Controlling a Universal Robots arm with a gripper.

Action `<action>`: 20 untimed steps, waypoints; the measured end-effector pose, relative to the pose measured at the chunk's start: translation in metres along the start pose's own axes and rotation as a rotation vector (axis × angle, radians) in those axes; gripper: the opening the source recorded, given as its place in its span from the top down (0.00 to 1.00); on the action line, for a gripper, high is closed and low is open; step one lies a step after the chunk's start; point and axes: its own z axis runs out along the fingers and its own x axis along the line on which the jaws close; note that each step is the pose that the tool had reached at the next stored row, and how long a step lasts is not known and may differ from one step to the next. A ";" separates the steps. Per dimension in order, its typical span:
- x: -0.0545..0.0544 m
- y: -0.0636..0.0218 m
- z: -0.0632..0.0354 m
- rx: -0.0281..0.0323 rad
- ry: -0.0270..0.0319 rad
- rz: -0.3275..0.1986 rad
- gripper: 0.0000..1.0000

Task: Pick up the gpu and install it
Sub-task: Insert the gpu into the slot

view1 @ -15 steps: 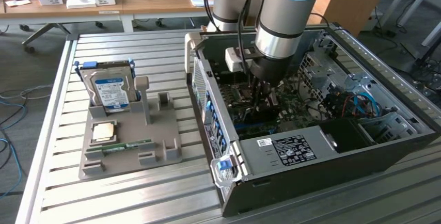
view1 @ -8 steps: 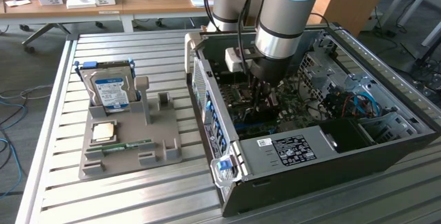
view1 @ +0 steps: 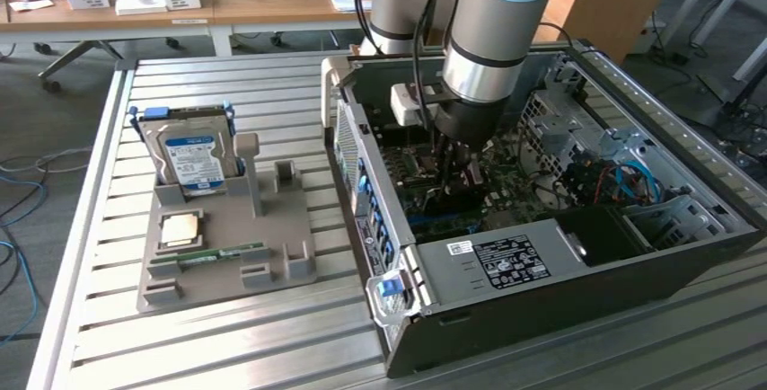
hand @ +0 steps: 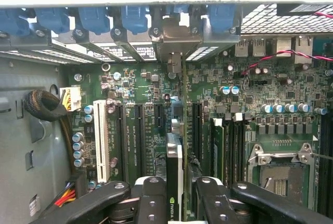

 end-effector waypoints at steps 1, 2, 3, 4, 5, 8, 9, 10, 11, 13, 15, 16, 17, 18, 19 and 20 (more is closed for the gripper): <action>0.000 0.0000 0.0003 -0.0001 0.0002 0.000 0.74; 0.000 0.0000 0.0003 -0.0001 0.0002 0.000 0.74; 0.000 0.0000 0.0004 -0.0001 0.0002 0.000 0.74; 0.000 0.0000 0.0005 0.0000 0.0001 0.000 0.74; 0.000 0.0000 0.0006 0.0001 -0.0001 0.000 0.74; 0.000 0.0002 0.0009 0.0001 0.0000 0.000 0.74; 0.000 0.0003 0.0012 0.0001 0.0000 0.000 0.74; 0.000 0.0004 0.0013 0.0001 0.0000 0.000 0.74; 0.000 0.0004 0.0014 0.0000 0.0000 -0.001 0.74; 0.000 0.0005 0.0015 0.0001 0.0000 -0.001 0.74; 0.000 0.0006 0.0017 0.0000 -0.0001 -0.001 0.74; 0.000 0.0006 0.0019 0.0000 0.0000 -0.001 0.74; 0.000 0.0007 0.0021 0.0000 0.0000 -0.001 0.74; 0.000 0.0008 0.0022 0.0000 0.0001 -0.001 0.74; 0.000 0.0008 0.0024 0.0000 0.0001 -0.001 0.74; 0.000 0.0009 0.0026 0.0000 0.0000 -0.001 0.74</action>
